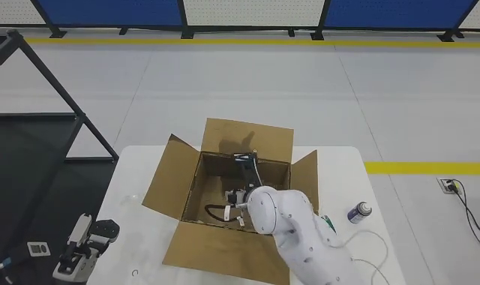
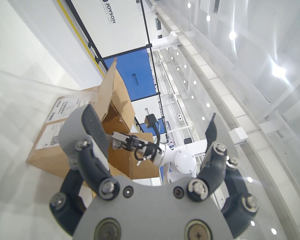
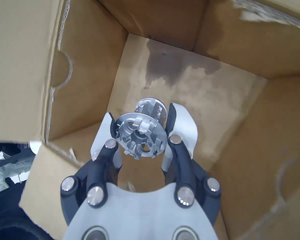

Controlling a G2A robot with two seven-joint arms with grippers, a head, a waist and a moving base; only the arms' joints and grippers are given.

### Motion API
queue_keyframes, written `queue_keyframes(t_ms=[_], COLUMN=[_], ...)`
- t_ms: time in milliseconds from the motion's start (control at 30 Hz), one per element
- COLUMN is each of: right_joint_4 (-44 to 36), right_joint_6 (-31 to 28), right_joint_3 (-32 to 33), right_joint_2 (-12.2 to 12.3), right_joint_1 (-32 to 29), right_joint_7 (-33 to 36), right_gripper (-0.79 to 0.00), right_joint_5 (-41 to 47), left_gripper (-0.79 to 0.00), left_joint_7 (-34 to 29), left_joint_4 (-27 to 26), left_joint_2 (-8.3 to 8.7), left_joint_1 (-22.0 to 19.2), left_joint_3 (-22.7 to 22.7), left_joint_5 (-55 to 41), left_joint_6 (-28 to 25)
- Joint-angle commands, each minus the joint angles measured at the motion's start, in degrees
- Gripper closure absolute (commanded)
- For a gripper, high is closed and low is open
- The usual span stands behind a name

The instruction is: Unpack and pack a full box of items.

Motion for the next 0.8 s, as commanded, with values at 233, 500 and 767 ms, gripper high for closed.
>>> queue_keyframes(t_ms=[233,500,767], right_joint_4=[-5.0,-5.0,-15.4], right_joint_6=[-0.9,-1.4,-3.3], right_joint_3=[1.6,1.6,5.4], right_joint_2=[0.6,0.6,1.2], right_joint_1=[-3.2,-3.6,-7.3], right_joint_7=[1.0,0.2,-0.4], right_gripper=[0.000,0.000,0.000], right_joint_5=[-1.9,-1.5,-0.5], left_gripper=[-0.785,-0.785,-0.785], left_joint_7=[0.0,0.0,-0.3], left_joint_4=[0.0,0.0,-0.2], left_joint_2=[0.00,0.00,-0.02], left_joint_1=[0.0,0.0,-0.4], left_joint_3=[0.0,0.0,0.4], left_joint_5=[0.0,0.0,0.1], left_joint_6=[0.0,0.0,0.6])
